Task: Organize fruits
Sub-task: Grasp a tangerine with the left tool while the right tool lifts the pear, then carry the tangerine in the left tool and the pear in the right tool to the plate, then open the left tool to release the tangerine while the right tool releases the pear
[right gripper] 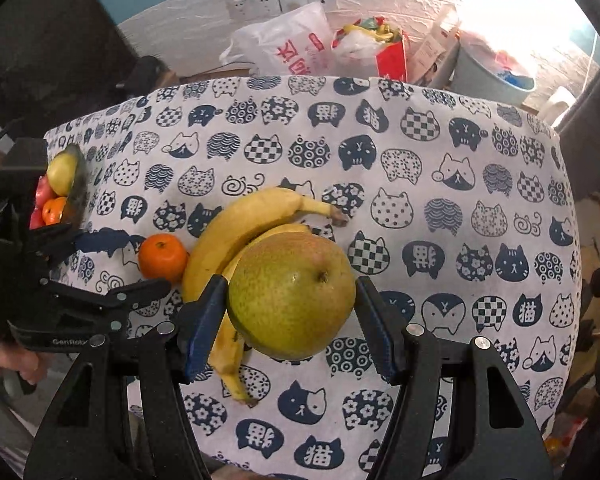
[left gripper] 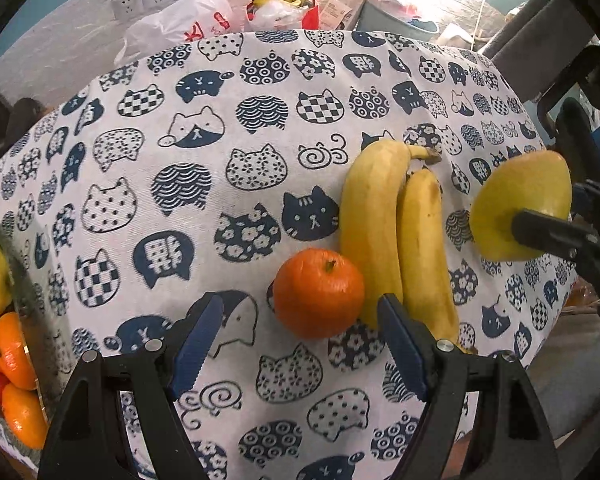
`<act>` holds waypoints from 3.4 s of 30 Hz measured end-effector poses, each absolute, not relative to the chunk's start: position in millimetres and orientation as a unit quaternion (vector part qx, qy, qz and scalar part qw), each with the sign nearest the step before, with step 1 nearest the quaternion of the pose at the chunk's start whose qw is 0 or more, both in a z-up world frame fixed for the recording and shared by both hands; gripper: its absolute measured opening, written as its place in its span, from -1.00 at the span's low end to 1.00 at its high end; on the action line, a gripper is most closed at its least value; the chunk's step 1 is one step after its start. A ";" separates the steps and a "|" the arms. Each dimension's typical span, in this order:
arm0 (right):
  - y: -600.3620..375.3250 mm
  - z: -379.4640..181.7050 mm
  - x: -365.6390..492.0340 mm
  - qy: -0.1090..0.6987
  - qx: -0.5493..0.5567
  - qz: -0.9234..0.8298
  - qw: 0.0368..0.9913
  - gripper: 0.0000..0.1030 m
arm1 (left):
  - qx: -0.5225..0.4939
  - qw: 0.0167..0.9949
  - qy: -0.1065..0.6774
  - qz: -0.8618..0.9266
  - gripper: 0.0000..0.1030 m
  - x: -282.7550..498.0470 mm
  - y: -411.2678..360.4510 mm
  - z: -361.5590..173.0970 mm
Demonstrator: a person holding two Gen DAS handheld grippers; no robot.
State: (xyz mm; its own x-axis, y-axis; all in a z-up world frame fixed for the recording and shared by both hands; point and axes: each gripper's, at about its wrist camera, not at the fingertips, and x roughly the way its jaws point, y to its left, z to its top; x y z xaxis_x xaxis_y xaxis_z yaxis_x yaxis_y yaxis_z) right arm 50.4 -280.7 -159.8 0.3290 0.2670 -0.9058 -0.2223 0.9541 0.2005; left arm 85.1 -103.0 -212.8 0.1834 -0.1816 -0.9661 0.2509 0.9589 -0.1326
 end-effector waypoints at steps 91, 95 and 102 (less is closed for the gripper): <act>38.1 -120.0 98.0 0.509 -0.085 0.345 0.784 0.26 | -0.120 0.843 0.521 0.055 -0.09 7.7 175.6 -135.0; 49.4 -126.5 102.1 0.513 -0.094 0.341 0.782 0.26 | -0.140 0.832 0.533 0.058 -0.08 8.0 185.0 -146.0; 61.6 -140.1 108.2 0.520 -0.109 0.329 0.781 0.26 | -0.166 0.824 0.538 0.069 0.09 4.9 198.1 -149.9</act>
